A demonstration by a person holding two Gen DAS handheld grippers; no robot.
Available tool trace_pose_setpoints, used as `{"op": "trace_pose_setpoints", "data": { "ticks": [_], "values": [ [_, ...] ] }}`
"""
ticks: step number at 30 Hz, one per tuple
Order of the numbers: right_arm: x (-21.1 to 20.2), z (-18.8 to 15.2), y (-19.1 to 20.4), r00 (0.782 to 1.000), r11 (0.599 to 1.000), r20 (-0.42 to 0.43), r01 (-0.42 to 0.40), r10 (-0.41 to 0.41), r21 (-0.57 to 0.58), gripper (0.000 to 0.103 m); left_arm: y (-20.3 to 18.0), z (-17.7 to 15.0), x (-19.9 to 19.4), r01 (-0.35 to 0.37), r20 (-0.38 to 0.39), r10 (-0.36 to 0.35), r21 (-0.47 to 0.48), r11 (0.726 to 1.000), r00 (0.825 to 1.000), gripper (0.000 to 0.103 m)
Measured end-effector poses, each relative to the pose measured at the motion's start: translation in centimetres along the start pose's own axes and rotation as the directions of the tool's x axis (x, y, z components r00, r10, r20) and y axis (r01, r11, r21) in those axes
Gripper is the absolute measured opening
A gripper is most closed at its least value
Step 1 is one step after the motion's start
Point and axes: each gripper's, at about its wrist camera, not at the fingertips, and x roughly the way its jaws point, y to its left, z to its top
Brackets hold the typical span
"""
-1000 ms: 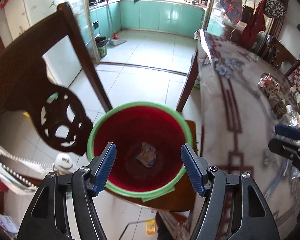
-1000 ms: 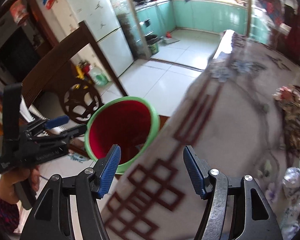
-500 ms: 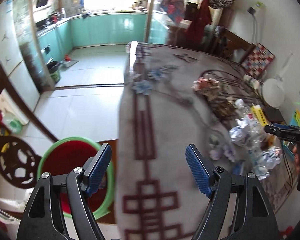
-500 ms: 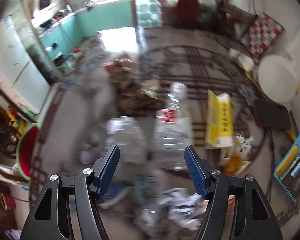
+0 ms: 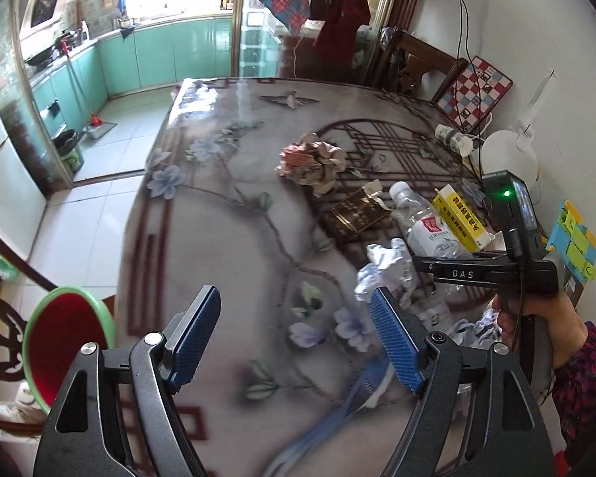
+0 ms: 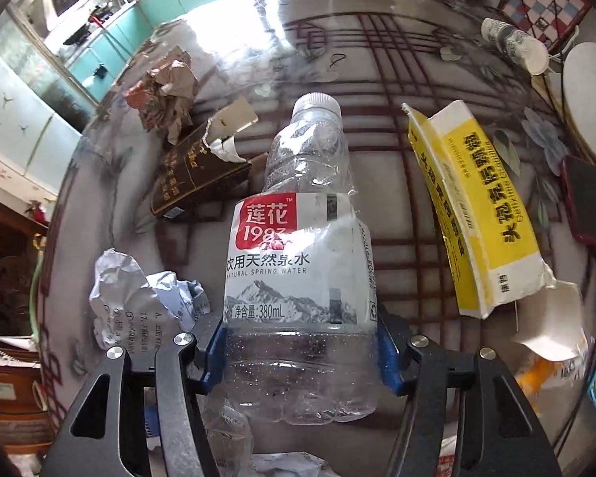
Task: Collect trash
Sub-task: 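Grasp the clear water bottle with the right gripper while the left grasps crumpled foil, then carry the foil and water bottle in both grippers over the red bucket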
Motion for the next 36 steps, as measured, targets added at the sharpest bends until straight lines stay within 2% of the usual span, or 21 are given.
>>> {"op": "trace_pose_setpoints", "data": {
  "ticks": [6,9,12,16,17,18,19,21,25,30,36],
  "values": [
    [-4.7,0.4,-2.7,0.989,0.993,0.1,-0.117,0.113,0.031,0.058,-4.0,0.8,3.2,0.018,-0.065,-0.017,0.011,1.0,0.998,0.079],
    [-6.9,0.1,-3.7,0.98,0.989,0.144,-0.145,0.138,0.037,0.058,-6.0,1.4,4.9,0.066,-0.096,-0.064,0.02,0.998,0.993,0.08],
    [-8.3,-0.1,-4.8,0.972,0.983,0.171,-0.174,0.161,0.064,0.058,-7.9,1.7,7.4,0.053,-0.135,-0.046,0.052,0.997,0.99,0.081],
    [-9.7,-0.6,-5.7,0.959,0.967,0.199,-0.228,0.203,0.111,0.058,-8.9,1.9,9.7,0.054,-0.165,-0.047,0.036,0.998,0.985,0.079],
    [-10.0,-0.8,-5.8,0.956,0.964,0.205,-0.237,0.211,0.117,0.058,-9.0,1.9,10.2,0.05,-0.178,-0.044,0.031,0.998,0.983,0.076],
    [-10.4,-1.0,-5.9,0.954,0.963,0.21,-0.241,0.213,0.118,0.058,-9.0,1.8,10.6,0.05,-0.188,-0.045,0.025,0.998,0.981,0.065],
    [-10.8,-1.2,-5.9,0.952,0.962,0.217,-0.244,0.214,0.12,0.058,-9.0,1.8,10.9,0.047,-0.198,-0.042,0.02,0.999,0.979,0.049],
    [-11.1,-1.4,-6.0,0.95,0.962,0.224,-0.247,0.216,0.12,0.058,-8.8,1.7,10.9,0.041,-0.211,-0.039,0.004,0.999,0.977,0.043],
    [-11.8,-1.5,-5.9,0.945,0.958,0.239,-0.258,0.223,0.125,0.058,-8.5,1.7,9.0,0.043,-0.161,-0.044,-0.011,0.999,0.986,0.033],
    [-12.4,-1.4,-5.1,0.938,0.956,0.256,-0.27,0.233,0.118,0.058,-7.7,2.1,5.9,0.01,-0.079,-0.008,0.017,1.0,0.997,0.033],
    [-12.9,-1.2,-3.1,0.932,0.956,0.265,-0.281,0.249,0.09,0.058,-6.5,2.5,3.3,-0.039,-0.017,0.04,0.051,0.998,0.999,0.033]
  ]
}}
